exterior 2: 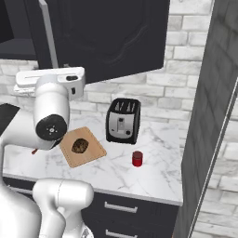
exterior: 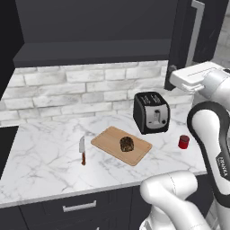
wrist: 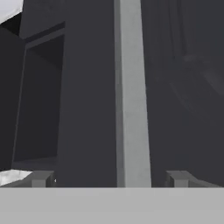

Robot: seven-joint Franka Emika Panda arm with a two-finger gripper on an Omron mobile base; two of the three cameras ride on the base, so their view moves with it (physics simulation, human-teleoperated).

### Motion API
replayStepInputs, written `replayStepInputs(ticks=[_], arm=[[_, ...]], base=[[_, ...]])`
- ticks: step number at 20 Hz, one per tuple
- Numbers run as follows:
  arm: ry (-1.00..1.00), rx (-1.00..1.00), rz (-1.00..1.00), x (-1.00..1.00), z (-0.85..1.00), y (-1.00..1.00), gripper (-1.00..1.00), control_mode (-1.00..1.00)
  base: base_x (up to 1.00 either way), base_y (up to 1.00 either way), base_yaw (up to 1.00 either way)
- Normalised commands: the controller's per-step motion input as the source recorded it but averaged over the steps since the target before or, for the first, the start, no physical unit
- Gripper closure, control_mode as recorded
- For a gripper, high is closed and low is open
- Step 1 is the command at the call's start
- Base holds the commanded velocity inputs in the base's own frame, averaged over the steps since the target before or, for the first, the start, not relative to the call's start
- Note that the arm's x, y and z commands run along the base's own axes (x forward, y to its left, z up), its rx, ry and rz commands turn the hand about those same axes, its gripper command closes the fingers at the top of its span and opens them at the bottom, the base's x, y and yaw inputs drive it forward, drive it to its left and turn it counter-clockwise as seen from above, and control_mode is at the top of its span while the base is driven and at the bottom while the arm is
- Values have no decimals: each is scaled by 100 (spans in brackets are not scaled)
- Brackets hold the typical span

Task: Pick the bread, place it on the cutting board, pick the jam, place it on the counter, and close the cabinet.

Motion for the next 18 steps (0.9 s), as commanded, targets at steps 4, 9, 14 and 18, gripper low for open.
replayStepInputs(ticks=[4,9,14,18], arm=[[0,0,6,43,0,9,-100,-100],[0,0,3,47,0,11,-100,-100],[0,0,0,48,0,3,-100,-100],[0,0,-1,46,0,0,-100,-100]], base=[[0,0,0],[0,0,0],[0,0,0],[0,0,0]])
